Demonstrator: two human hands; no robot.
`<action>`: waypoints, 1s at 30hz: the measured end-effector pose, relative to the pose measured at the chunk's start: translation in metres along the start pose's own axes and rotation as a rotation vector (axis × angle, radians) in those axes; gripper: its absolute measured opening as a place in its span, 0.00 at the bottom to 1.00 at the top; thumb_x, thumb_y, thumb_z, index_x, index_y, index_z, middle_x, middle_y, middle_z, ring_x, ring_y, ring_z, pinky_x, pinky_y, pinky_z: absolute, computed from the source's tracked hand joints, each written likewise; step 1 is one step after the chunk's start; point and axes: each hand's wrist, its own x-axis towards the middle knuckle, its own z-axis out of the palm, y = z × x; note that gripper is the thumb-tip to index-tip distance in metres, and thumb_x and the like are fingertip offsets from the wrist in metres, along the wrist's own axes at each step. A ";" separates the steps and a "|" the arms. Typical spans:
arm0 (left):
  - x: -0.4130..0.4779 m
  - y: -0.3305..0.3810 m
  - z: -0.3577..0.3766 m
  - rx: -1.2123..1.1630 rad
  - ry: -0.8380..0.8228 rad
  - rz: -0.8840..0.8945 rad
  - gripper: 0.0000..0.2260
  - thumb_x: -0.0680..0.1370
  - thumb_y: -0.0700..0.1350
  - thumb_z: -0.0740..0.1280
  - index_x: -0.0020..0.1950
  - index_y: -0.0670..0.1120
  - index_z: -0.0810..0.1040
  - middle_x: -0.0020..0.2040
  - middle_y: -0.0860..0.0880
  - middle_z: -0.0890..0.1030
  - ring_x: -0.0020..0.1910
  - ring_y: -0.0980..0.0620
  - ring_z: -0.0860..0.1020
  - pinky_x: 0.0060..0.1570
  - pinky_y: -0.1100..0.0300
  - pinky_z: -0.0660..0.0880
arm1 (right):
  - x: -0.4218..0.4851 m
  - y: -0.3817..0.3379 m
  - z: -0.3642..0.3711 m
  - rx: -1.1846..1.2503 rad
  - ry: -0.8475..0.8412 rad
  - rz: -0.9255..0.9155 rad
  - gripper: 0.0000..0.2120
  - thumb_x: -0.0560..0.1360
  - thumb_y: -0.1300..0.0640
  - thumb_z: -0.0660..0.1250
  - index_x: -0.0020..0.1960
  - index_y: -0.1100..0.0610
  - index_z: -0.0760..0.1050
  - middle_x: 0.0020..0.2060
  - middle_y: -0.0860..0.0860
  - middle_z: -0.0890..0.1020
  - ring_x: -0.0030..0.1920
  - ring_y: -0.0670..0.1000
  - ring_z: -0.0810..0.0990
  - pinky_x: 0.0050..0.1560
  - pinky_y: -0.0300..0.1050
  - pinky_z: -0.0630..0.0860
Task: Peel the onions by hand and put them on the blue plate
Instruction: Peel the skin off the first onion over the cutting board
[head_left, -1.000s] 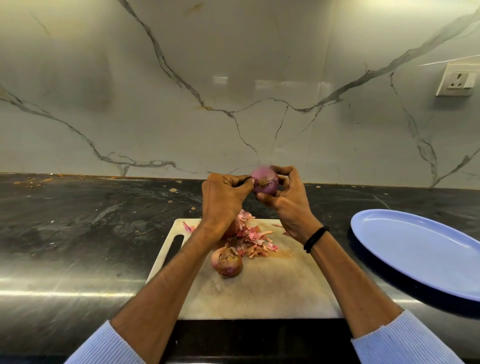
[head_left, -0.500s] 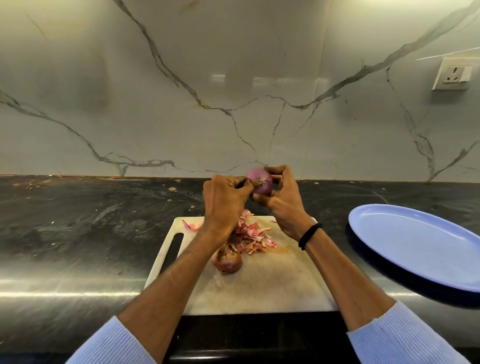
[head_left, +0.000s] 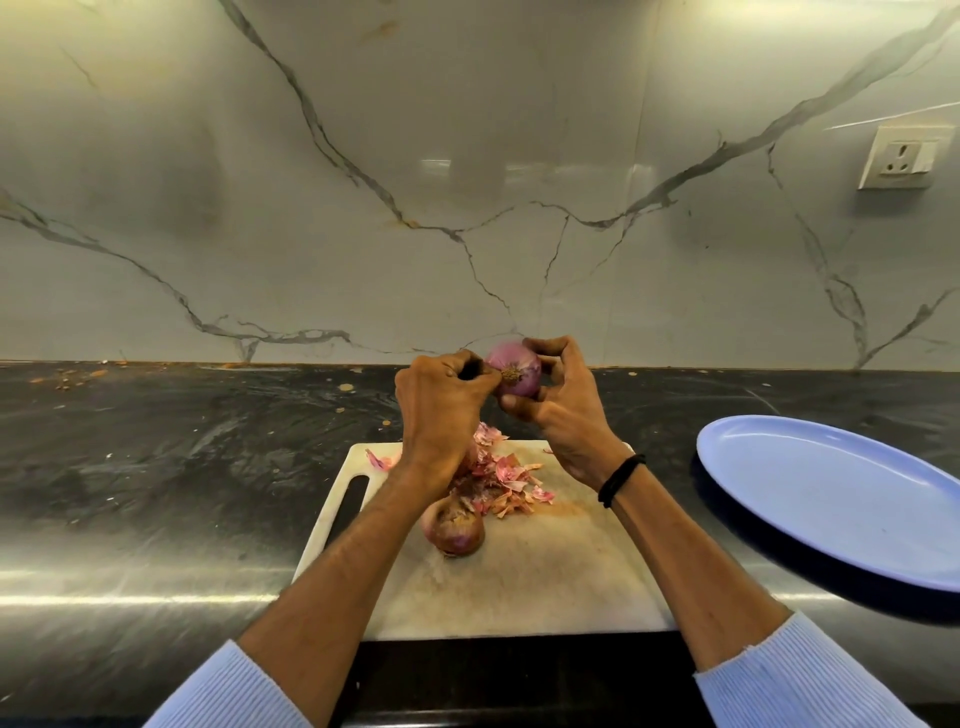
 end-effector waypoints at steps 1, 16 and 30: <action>0.001 0.001 -0.001 -0.053 0.007 -0.040 0.04 0.73 0.43 0.76 0.46 0.44 0.87 0.37 0.54 0.84 0.34 0.62 0.82 0.37 0.70 0.79 | 0.001 0.000 0.000 0.029 -0.001 0.005 0.30 0.67 0.77 0.73 0.59 0.53 0.70 0.63 0.60 0.74 0.58 0.60 0.81 0.56 0.56 0.81; 0.006 -0.002 0.000 -0.258 -0.024 -0.246 0.04 0.79 0.41 0.69 0.49 0.48 0.84 0.37 0.56 0.81 0.42 0.54 0.82 0.41 0.70 0.77 | 0.006 -0.002 -0.005 0.302 0.001 0.178 0.27 0.74 0.77 0.64 0.70 0.60 0.70 0.64 0.63 0.75 0.63 0.62 0.79 0.59 0.56 0.80; 0.016 -0.004 -0.009 -0.420 -0.506 -0.250 0.21 0.83 0.42 0.62 0.77 0.47 0.67 0.71 0.51 0.73 0.68 0.56 0.71 0.64 0.66 0.71 | 0.001 -0.012 -0.008 0.582 -0.006 0.271 0.16 0.83 0.62 0.58 0.69 0.65 0.72 0.58 0.63 0.78 0.48 0.55 0.83 0.53 0.46 0.81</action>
